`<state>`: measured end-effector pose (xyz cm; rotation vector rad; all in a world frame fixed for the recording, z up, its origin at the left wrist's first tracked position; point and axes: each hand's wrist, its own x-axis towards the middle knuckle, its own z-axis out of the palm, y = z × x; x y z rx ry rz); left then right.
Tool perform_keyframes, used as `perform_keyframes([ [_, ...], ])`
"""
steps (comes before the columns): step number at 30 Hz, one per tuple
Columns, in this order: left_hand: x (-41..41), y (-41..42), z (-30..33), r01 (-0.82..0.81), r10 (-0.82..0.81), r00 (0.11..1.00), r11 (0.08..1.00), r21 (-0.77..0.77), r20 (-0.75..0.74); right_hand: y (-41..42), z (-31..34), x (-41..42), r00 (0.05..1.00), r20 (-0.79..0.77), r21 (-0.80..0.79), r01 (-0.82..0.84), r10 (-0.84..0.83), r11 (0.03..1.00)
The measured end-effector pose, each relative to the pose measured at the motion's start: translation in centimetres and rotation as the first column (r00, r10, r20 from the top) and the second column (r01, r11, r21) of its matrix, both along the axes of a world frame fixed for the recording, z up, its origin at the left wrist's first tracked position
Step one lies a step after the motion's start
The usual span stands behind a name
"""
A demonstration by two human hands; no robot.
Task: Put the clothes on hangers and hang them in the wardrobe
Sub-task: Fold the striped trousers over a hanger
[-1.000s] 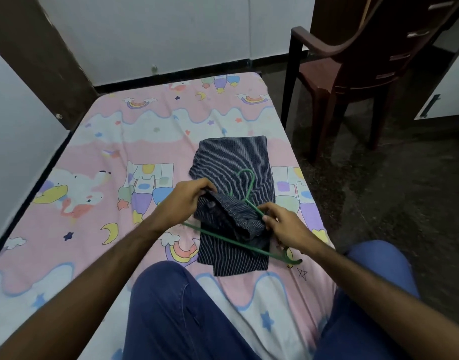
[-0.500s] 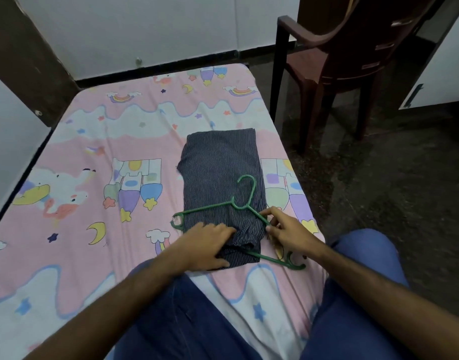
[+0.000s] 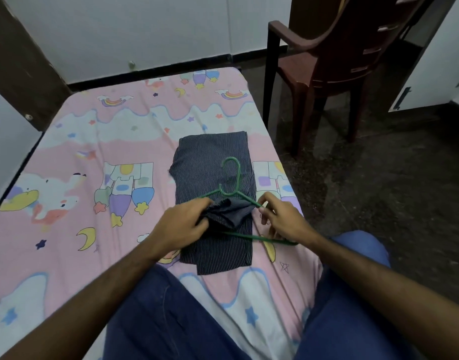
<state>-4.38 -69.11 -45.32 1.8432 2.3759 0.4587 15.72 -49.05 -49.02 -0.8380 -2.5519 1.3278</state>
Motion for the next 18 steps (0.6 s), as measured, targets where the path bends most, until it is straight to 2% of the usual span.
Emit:
perform_keyframes([
  [3,0.3,-0.1,0.1,0.097,-0.097,0.995,0.995,-0.013,-0.036,2.1,0.6,-2.0,0.999,-0.034,0.062,-0.037,0.039,0.997],
  [7,0.4,0.0,-0.6,0.199,-0.212,0.972,0.973,-0.120,-0.102,6.5,1.1,-5.3,0.993,-0.116,0.091,0.041,-0.030,0.995],
  [9,0.3,0.1,-1.2,0.249,-0.270,0.960,0.947,-0.203,-0.077,8.5,1.1,-6.7,0.995,-0.092,0.047,-0.035,0.040,0.998],
  [11,0.1,0.3,-1.8,0.298,-0.315,0.949,0.919,-0.256,-0.024,10.0,0.5,-8.2,0.994,-0.036,0.087,-0.098,0.102,0.991],
  [15,-0.7,0.8,-2.1,0.368,-0.359,0.930,0.903,-0.222,0.081,12.2,-1.2,-11.1,1.000,-0.030,0.160,0.014,-0.009,0.987],
  [18,-1.8,1.4,-2.2,0.405,-0.392,0.914,0.864,-0.298,0.106,14.6,-1.9,-13.0,0.993,-0.062,0.149,0.104,-0.096,0.983],
])
